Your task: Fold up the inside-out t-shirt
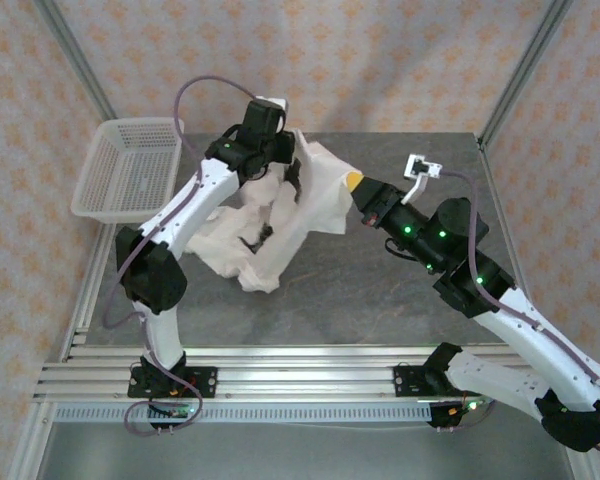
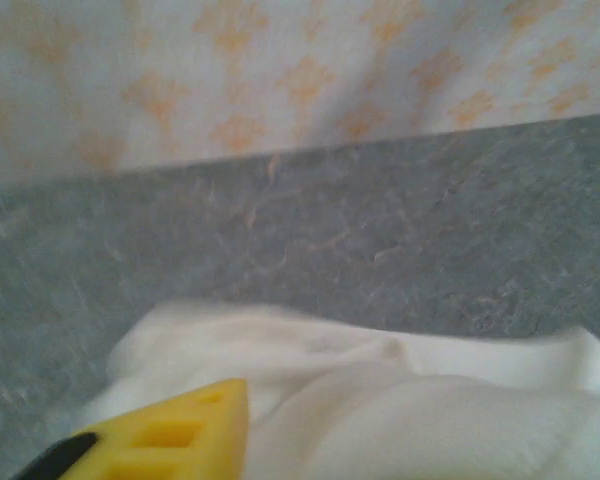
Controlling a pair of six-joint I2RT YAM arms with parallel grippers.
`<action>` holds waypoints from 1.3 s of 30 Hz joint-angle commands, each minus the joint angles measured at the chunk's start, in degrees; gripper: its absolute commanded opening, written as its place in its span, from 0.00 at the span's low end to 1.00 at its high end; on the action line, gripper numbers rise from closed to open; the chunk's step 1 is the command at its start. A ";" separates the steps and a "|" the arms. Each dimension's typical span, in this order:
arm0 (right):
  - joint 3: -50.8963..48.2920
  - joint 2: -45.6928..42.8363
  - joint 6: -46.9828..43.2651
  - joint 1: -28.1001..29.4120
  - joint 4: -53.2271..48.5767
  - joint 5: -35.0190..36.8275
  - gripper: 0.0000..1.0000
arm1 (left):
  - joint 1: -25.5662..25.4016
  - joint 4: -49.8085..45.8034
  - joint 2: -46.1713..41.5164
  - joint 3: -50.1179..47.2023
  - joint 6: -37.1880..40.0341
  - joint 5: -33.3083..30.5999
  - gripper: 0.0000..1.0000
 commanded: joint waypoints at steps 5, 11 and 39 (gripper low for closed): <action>0.24 0.43 17.82 -2.13 -15.70 26.14 0.00 | -0.12 4.07 -23.87 -16.15 -6.90 4.26 0.63; -1.32 2.06 18.97 -2.33 -13.85 26.79 0.00 | -2.77 9.14 -45.29 -51.54 -28.63 7.62 0.61; 8.16 -1.11 11.10 -2.33 -11.99 31.06 0.00 | -3.29 -5.72 -50.42 -47.03 -22.67 5.84 0.00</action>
